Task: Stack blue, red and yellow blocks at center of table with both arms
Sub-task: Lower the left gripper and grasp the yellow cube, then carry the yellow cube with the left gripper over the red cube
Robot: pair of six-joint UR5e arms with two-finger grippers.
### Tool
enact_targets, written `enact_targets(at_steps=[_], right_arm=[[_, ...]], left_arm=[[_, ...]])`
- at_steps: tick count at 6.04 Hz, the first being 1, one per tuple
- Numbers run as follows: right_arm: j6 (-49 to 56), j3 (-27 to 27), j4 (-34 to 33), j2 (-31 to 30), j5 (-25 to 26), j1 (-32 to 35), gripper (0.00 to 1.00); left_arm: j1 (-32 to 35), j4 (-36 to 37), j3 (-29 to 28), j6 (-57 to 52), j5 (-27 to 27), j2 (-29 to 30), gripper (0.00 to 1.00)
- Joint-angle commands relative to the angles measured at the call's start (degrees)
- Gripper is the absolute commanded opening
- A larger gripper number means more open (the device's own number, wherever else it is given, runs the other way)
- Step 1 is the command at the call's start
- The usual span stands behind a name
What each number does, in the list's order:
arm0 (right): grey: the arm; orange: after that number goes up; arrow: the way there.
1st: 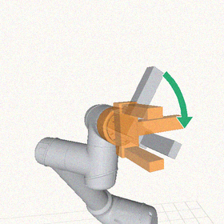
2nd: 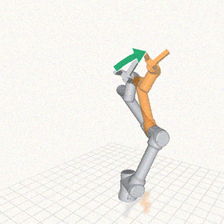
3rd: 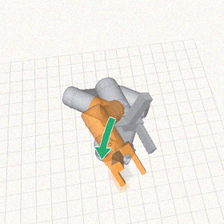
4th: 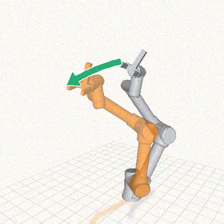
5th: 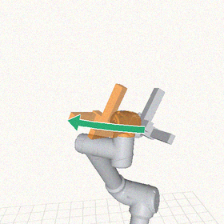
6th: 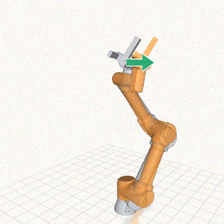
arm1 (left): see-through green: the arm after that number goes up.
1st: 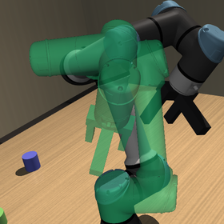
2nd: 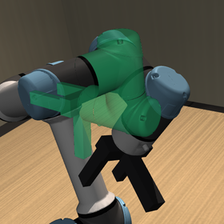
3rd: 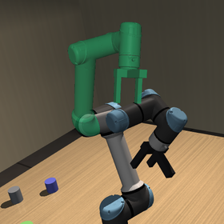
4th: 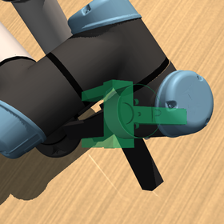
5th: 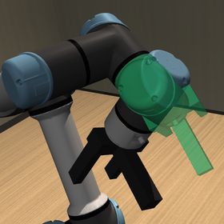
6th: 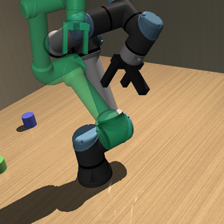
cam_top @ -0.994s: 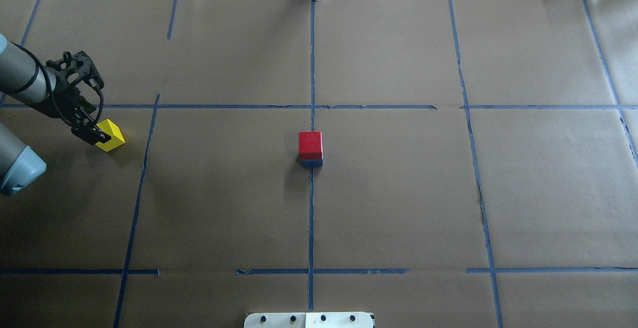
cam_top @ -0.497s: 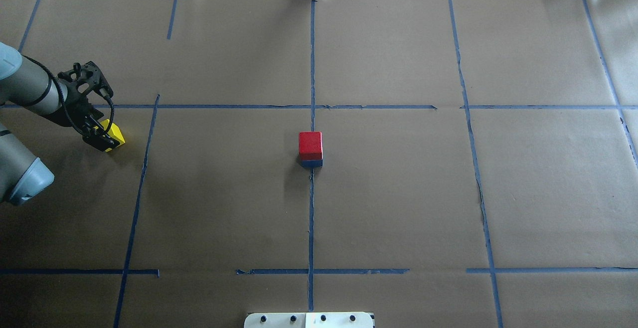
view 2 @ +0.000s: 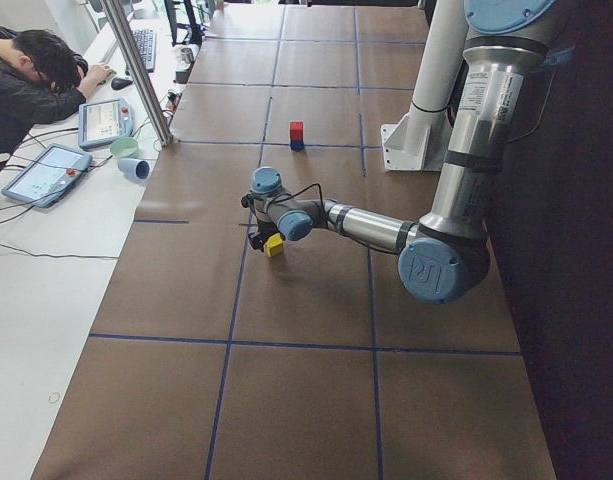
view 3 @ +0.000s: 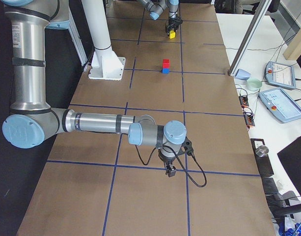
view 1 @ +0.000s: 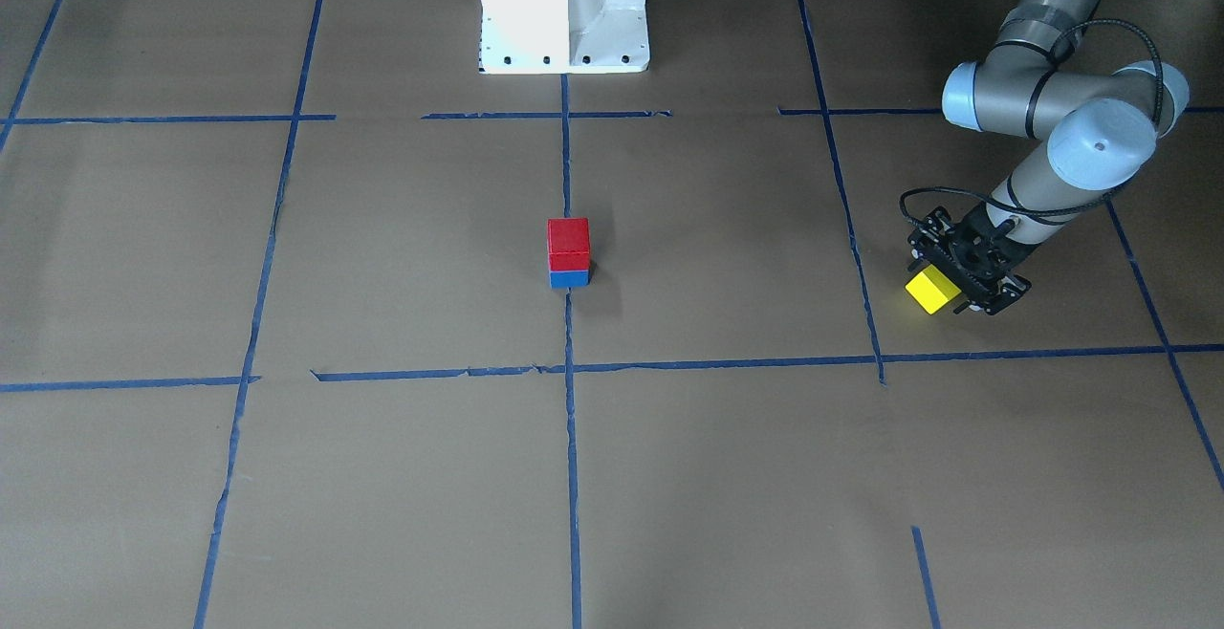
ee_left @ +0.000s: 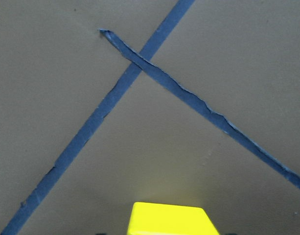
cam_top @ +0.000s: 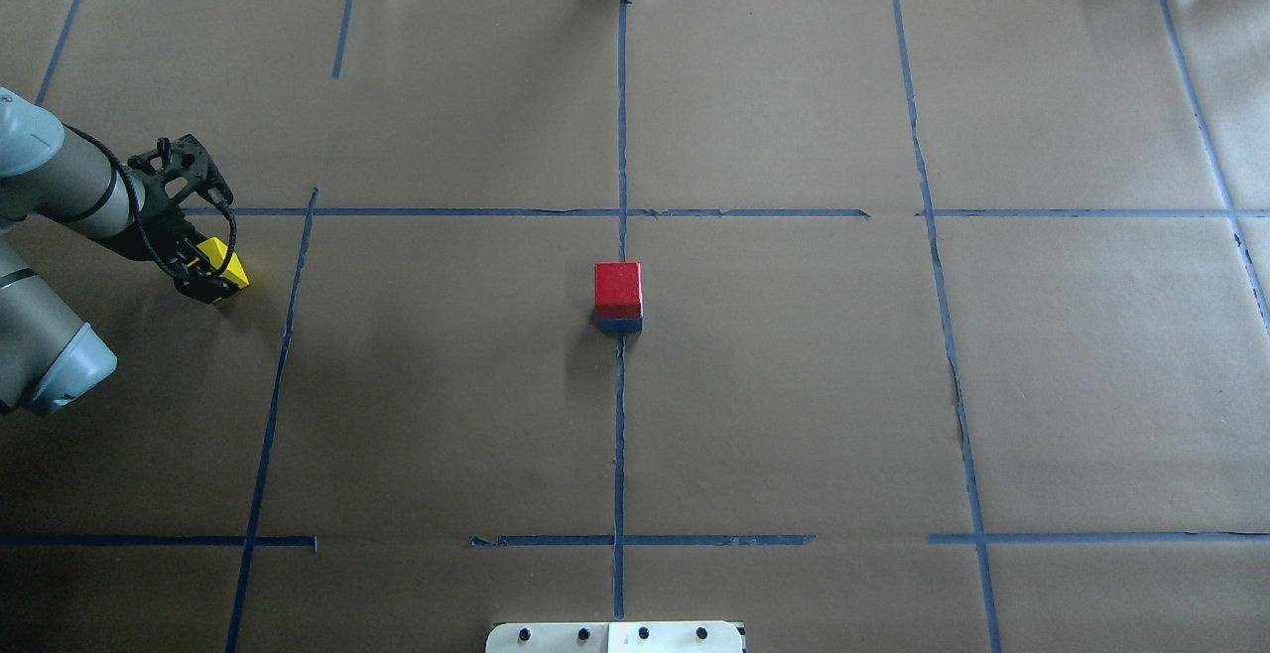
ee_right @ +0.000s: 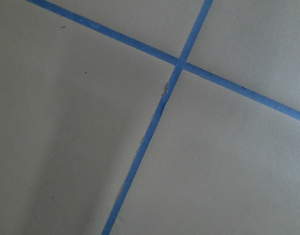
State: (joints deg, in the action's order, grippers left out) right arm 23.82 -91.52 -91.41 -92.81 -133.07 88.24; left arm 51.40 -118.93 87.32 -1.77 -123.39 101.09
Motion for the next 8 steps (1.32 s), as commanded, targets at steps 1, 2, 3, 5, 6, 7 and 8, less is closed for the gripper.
enact_targets(at_steps=[1, 2, 3, 5, 6, 7, 8], right_arm=[[0.00, 0.03, 0.00, 0.00, 0.00, 0.00, 1.00], [0.00, 0.03, 0.00, 0.08, 0.00, 0.00, 1.00], [-0.09, 0.03, 0.00, 0.08, 0.00, 0.00, 1.00], [-0.17, -0.15, 0.00, 0.08, -0.09, 0.00, 1.00], [-0.17, -0.15, 0.00, 0.08, -0.09, 0.00, 1.00], [-0.17, -0.15, 0.00, 0.08, -0.09, 0.00, 1.00], [-0.09, -0.15, 0.00, 0.08, -0.09, 0.00, 1.00]], left_arm=[[0.02, 0.54, 1.44, 0.45, -0.26, 0.25, 0.09], [0.02, 0.80, 3.45, 5.15, -0.27, 0.34, 0.07], [0.02, 1.76, 6.69, 14.60, -0.01, 0.34, 0.10], [-0.16, 14.17, 11.97, 31.04, 1.13, 7.31, 0.07], [-3.12, 26.08, 16.96, 35.04, 4.88, 11.80, 0.05], [-6.54, 39.69, 20.92, 39.61, 7.79, 18.11, 0.04], [-11.80, 41.83, 20.87, 48.70, 9.91, 21.74, 0.02]])
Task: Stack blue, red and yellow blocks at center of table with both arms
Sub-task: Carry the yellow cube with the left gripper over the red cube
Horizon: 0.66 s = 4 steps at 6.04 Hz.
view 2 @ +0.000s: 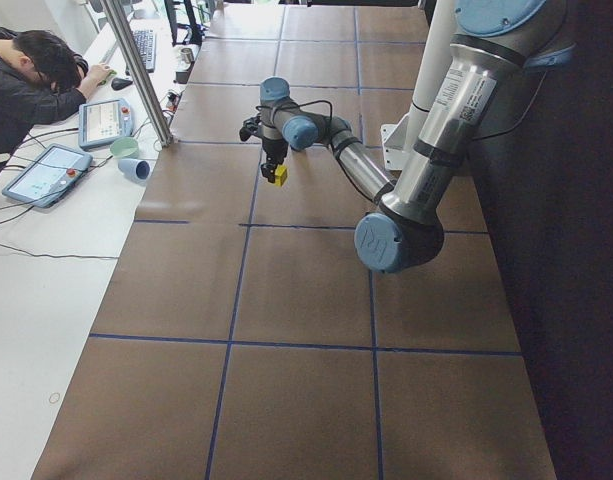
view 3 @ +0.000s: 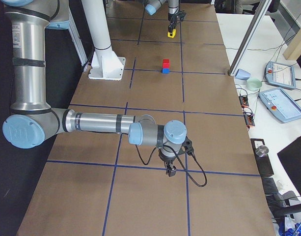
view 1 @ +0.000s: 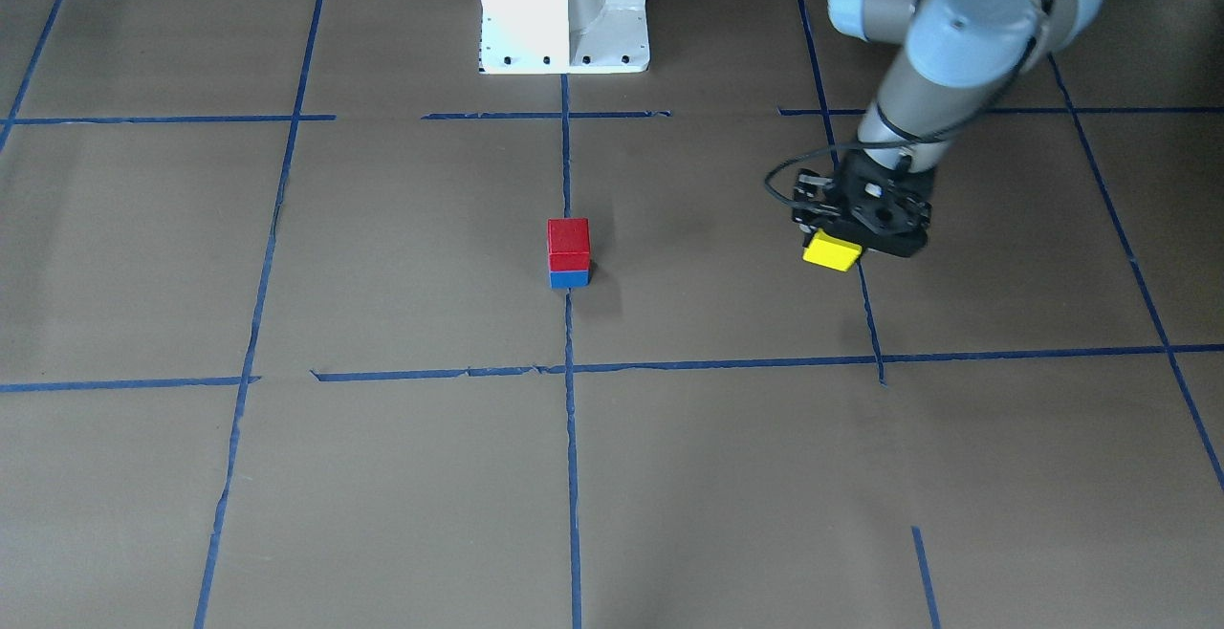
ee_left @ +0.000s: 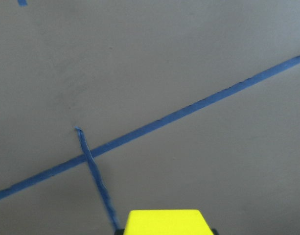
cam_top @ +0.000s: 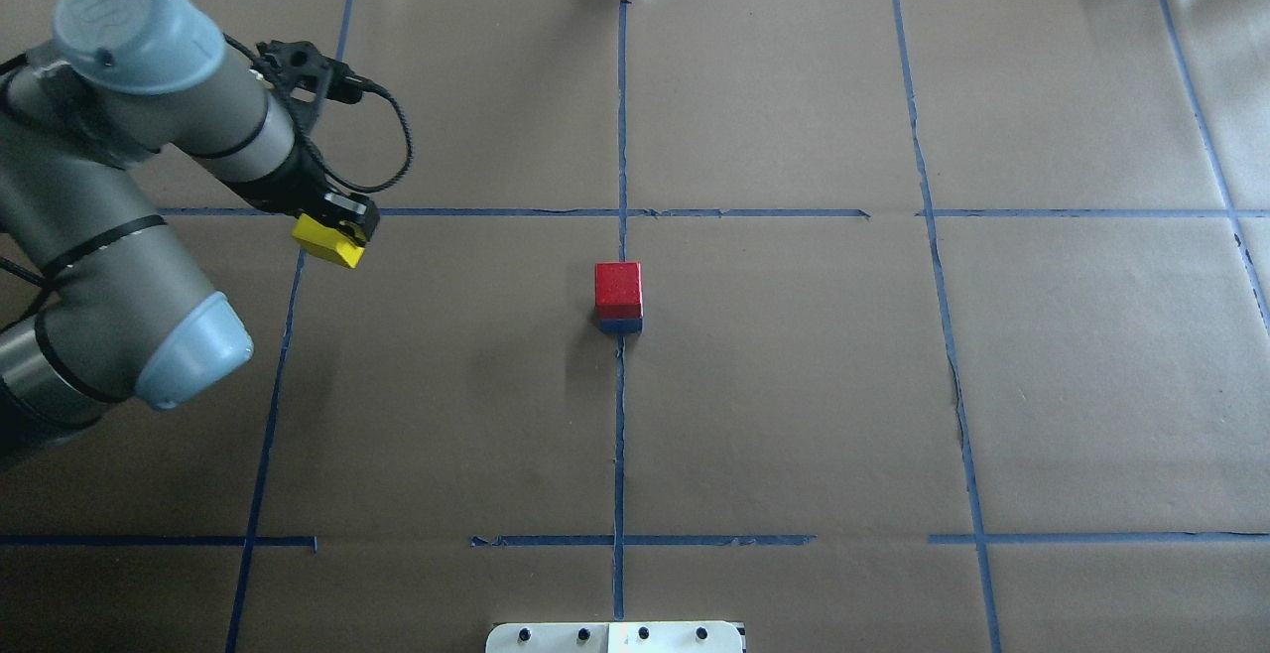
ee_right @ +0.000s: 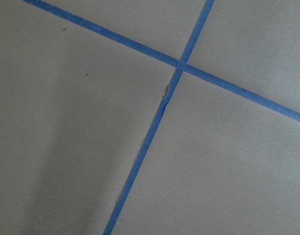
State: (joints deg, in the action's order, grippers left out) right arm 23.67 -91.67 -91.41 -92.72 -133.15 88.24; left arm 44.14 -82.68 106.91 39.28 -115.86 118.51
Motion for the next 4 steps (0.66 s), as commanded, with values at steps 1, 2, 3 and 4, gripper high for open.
enact_targets(at_steps=[1, 2, 3, 4], right_arm=[[0.06, 0.08, 0.00, 0.00, 0.00, 0.00, 1.00], [0.06, 0.08, 0.00, 0.00, 0.00, 0.00, 1.00], [0.06, 0.17, 0.00, 0.00, 0.00, 0.00, 1.00], [0.06, 0.09, 0.00, 0.00, 0.00, 0.00, 1.00]], left_arm=[[-8.24, 5.52, -0.29, 13.66, 4.39, 7.93, 0.02], [-9.93, 5.95, -3.00, 18.76, 5.54, 12.57, 0.02], [-10.73, 6.04, -7.46, 21.95, 5.64, 17.58, 0.02], [-11.96, 5.78, -12.12, 24.42, 7.47, 21.89, 0.02]])
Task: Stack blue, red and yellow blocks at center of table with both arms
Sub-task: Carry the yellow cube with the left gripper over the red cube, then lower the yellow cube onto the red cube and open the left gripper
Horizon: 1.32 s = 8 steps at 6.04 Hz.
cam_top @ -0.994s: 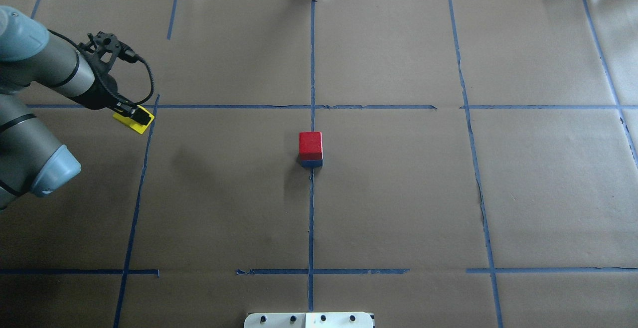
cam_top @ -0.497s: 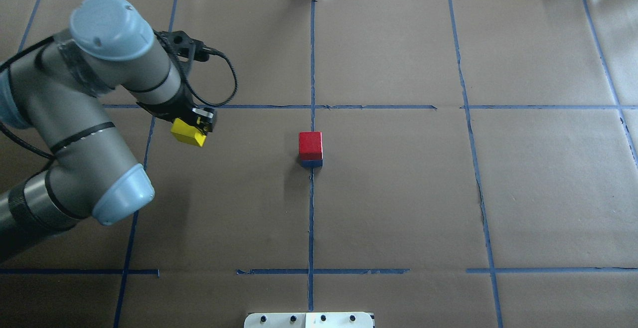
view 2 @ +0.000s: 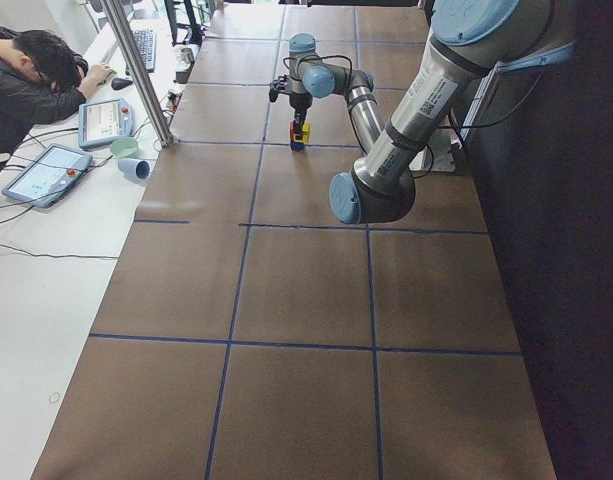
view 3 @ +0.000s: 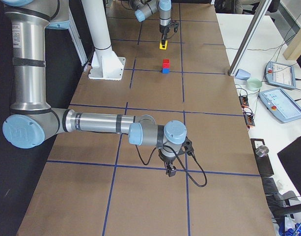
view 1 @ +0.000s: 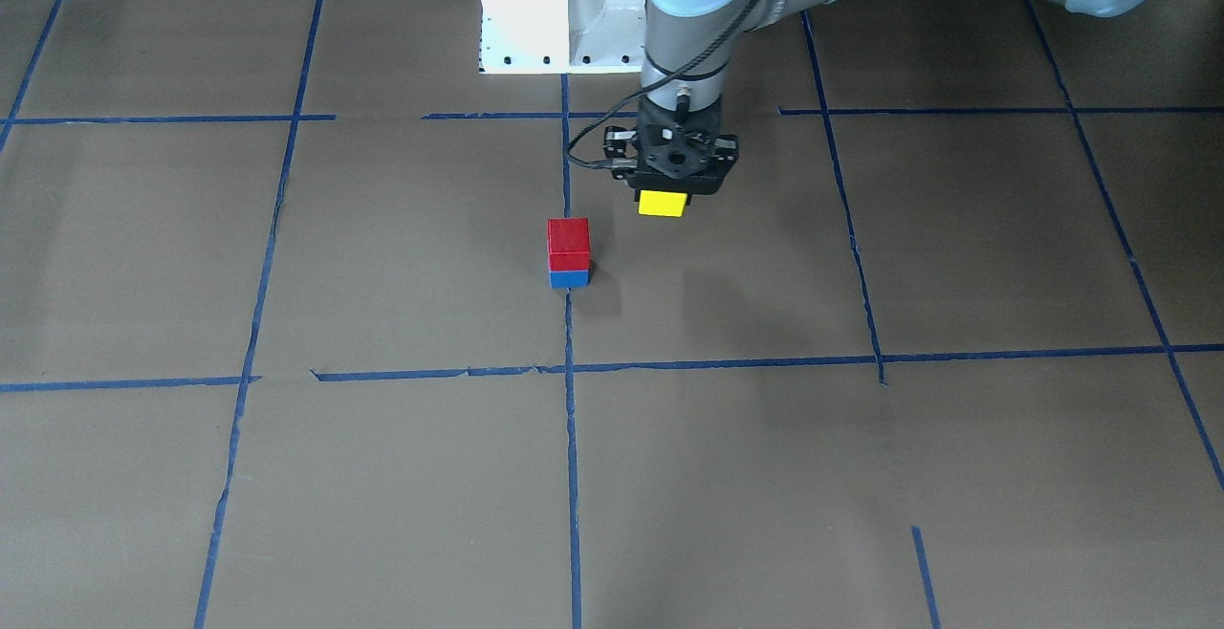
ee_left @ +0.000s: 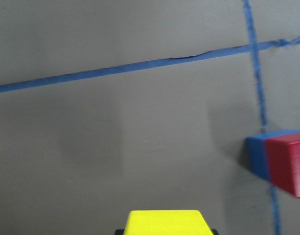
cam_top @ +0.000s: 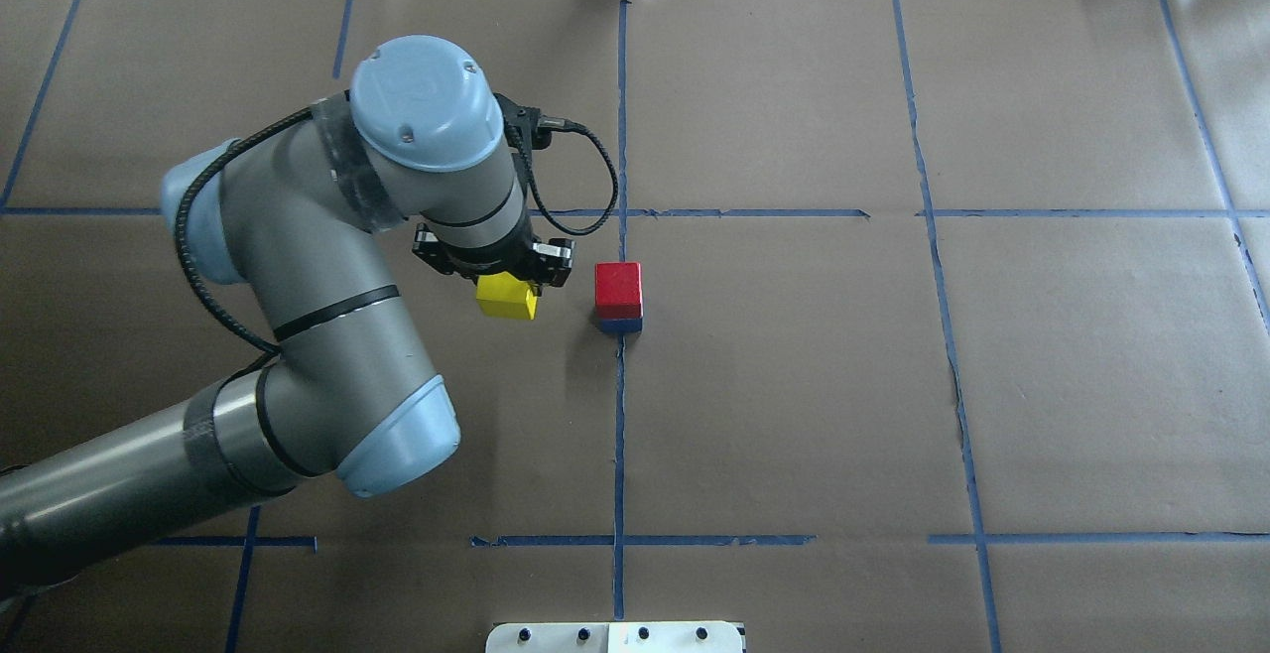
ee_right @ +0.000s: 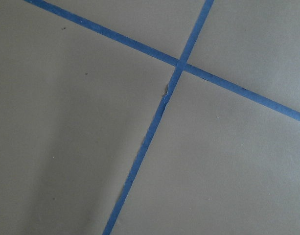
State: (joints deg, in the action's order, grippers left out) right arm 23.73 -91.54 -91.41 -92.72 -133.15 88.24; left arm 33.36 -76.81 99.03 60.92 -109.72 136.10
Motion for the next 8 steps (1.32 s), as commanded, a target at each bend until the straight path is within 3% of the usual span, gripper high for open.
enact_targets(at_steps=[1, 8], right_arm=[[0.00, 0.05, 0.00, 0.00, 0.00, 0.00, 1.00], [0.09, 0.05, 0.00, -0.09, 0.00, 0.00, 1.00]], left_arm=[[-1.97, -0.44, -7.50, 4.98, 2.13, 7.05, 0.02], [-1.98, -4.05, -13.86, 5.44, 2.05, 10.24, 0.05]])
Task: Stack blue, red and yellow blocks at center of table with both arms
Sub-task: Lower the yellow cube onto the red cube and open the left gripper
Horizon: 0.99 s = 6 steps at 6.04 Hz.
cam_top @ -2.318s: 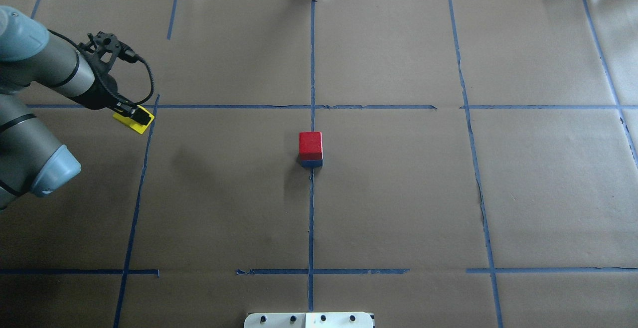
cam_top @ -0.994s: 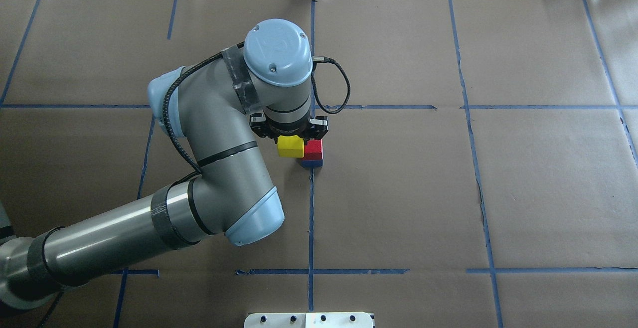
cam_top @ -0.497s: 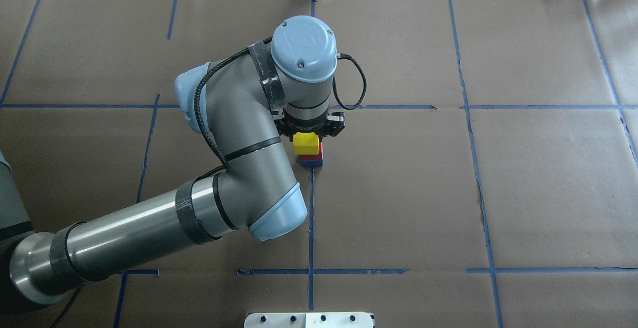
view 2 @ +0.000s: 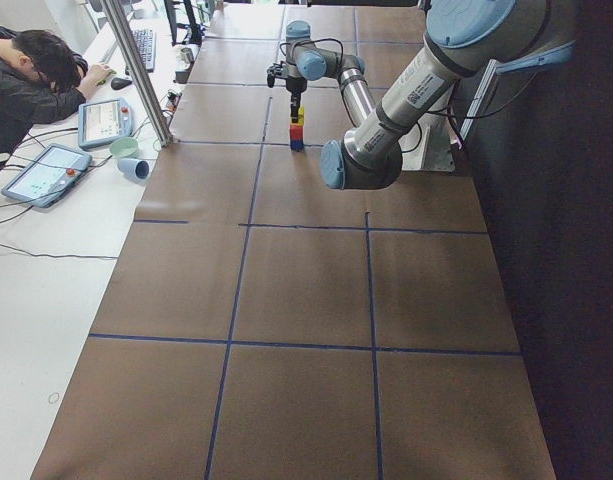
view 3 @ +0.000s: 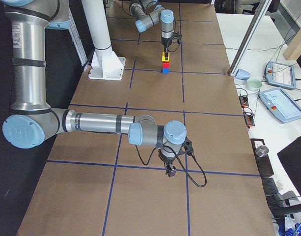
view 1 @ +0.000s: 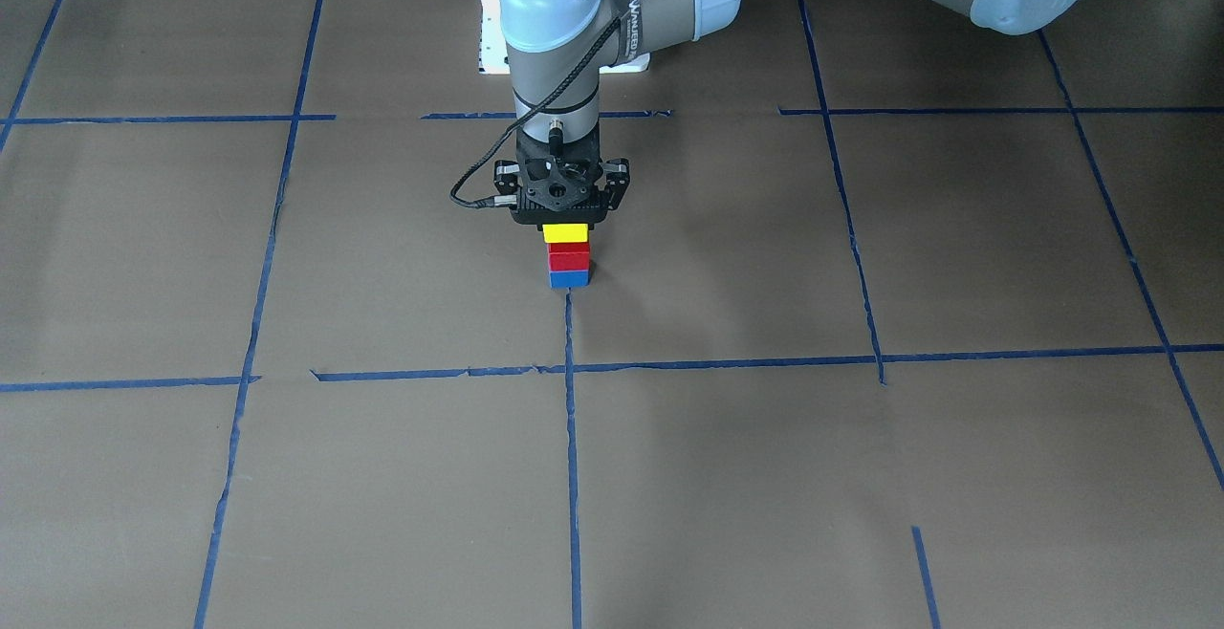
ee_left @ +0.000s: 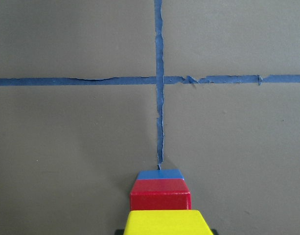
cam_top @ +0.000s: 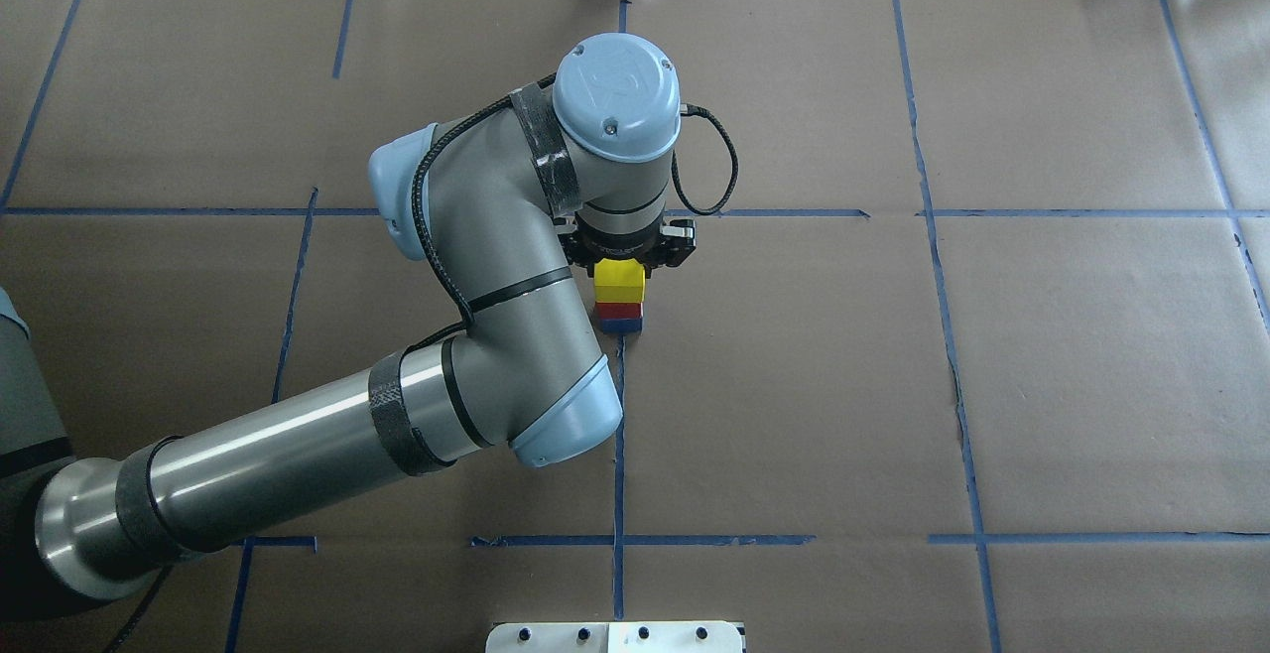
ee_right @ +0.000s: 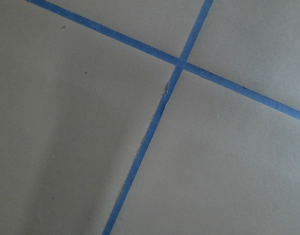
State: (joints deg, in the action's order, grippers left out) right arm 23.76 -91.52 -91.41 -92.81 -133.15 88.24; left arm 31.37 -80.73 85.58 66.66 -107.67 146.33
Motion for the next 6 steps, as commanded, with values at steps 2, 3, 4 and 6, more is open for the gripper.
enact_targets(at_steps=[2, 3, 4, 6], right_arm=[[0.06, -0.06, 0.00, 0.00, 0.00, 0.00, 1.00], [0.06, 0.03, 0.00, 0.00, 0.00, 0.00, 1.00], [0.06, -0.06, 0.00, 0.00, 0.00, 0.00, 1.00], [0.06, -0.06, 0.00, 0.00, 0.09, 0.00, 1.00]], left_arm=[[0.45, -0.13, -0.41, -0.47, 0.00, -0.17, 0.06], [0.36, -0.22, -0.41, -0.39, -0.09, -0.08, 0.07], [0.36, -1.78, -0.41, -0.30, -0.18, -0.26, 0.15], [0.36, -2.41, -0.76, -0.39, -0.26, -0.35, 0.47]])
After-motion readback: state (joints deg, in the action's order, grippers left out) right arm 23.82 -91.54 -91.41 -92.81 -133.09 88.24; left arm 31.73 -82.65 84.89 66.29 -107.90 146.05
